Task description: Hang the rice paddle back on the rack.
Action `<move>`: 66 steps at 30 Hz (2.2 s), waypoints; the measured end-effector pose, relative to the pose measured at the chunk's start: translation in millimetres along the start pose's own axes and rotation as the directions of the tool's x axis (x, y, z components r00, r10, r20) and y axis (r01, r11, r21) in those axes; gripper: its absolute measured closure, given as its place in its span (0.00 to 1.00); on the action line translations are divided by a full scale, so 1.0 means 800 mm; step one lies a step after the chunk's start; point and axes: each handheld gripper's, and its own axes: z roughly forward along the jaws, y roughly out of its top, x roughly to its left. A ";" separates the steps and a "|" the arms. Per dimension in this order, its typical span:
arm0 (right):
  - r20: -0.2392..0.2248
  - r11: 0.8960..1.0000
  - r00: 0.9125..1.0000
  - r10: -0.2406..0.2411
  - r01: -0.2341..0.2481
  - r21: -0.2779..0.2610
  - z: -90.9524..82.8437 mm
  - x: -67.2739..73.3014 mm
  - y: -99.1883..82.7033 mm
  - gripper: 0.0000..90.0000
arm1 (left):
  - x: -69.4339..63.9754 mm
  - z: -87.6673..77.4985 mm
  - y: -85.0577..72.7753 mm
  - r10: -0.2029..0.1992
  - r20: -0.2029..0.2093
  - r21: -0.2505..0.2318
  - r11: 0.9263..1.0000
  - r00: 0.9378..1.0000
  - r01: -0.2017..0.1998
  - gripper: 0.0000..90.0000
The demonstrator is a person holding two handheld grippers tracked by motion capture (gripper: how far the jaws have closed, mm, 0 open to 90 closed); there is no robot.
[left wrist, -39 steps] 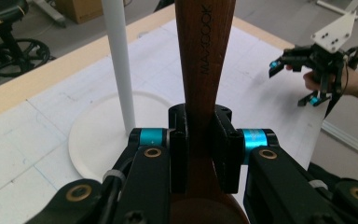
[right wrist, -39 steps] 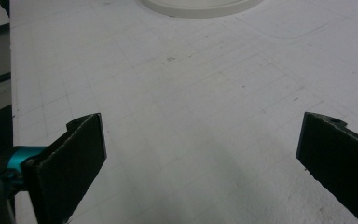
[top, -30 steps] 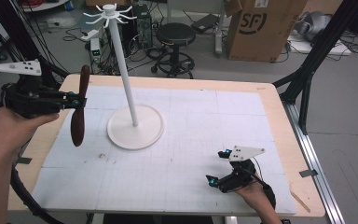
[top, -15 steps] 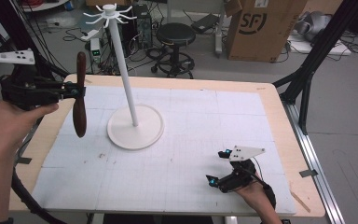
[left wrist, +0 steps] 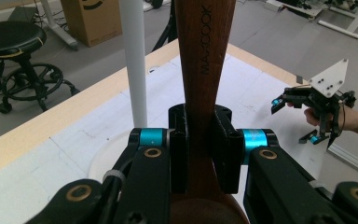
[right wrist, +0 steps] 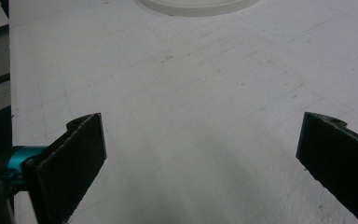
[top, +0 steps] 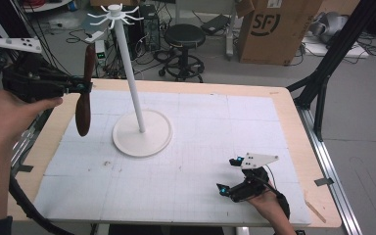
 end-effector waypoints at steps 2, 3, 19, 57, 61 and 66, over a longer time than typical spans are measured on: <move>0.000 1.000 1.000 -0.003 0.003 0.000 0.000 0.000 0.000 0.00 | 0.001 -0.001 0.005 0.002 -0.004 0.004 1.000 1.000 -0.002 0.87; 0.001 1.000 1.000 -0.004 0.004 0.001 0.000 0.000 0.000 0.00 | 0.001 -0.001 0.007 0.002 -0.004 0.004 1.000 1.000 -0.002 0.87; -0.001 1.000 1.000 -0.001 0.001 0.001 0.001 -0.001 0.000 0.00 | 0.014 -0.005 0.033 -0.011 -0.027 -0.023 1.000 1.000 0.010 0.87; 0.002 1.000 1.000 0.008 -0.008 0.004 0.000 -0.003 -0.004 0.00 | 0.027 0.016 0.052 -0.024 -0.065 -0.017 1.000 0.998 0.023 0.87; 0.003 1.000 1.000 0.014 -0.014 0.006 0.000 -0.002 -0.004 0.00 | 0.027 0.021 0.053 -0.022 -0.066 -0.014 1.000 0.998 0.021 0.87; 0.003 1.000 1.000 0.012 -0.012 0.006 0.000 -0.003 -0.005 0.00 | 0.027 0.025 0.054 -0.026 -0.071 -0.014 1.000 0.997 0.025 0.87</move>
